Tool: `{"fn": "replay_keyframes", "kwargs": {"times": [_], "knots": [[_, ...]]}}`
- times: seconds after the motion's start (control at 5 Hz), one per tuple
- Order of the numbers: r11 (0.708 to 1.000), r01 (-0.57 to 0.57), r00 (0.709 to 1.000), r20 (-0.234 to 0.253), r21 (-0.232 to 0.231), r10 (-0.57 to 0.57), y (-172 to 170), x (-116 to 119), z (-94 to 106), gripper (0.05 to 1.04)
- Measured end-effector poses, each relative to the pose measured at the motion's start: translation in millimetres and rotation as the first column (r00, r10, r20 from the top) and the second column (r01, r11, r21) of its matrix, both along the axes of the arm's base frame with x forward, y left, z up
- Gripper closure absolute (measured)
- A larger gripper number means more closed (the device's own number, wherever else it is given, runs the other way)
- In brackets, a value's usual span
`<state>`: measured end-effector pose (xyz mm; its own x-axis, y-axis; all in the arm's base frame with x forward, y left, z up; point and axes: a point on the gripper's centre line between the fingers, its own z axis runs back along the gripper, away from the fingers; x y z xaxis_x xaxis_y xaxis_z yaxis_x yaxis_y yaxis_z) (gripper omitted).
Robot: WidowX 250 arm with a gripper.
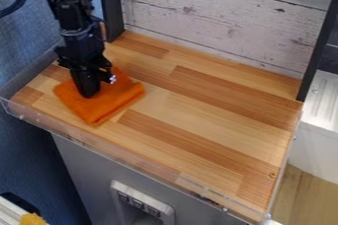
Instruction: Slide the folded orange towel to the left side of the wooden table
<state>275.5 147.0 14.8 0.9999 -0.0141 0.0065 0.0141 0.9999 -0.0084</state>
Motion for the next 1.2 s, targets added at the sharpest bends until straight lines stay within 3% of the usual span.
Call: {"fn": "replay_keyframes", "kwargs": {"times": [0.2, 0.6, 0.8, 1.2], "knots": [[1.0, -0.025, 1.0, -0.011, -0.015, 0.025, 5, -7, 9.0, 0.846], [0.999, -0.047, 0.999, 0.011, 0.003, 0.047, -16, -7, 55.6, 0.286], [0.999, -0.042, 0.999, 0.011, 0.02, 0.042, -38, -11, 76.2, 0.079], [0.999, -0.026, 1.0, 0.016, 0.036, 0.025, -86, -16, 108.5, 0.083]]}}
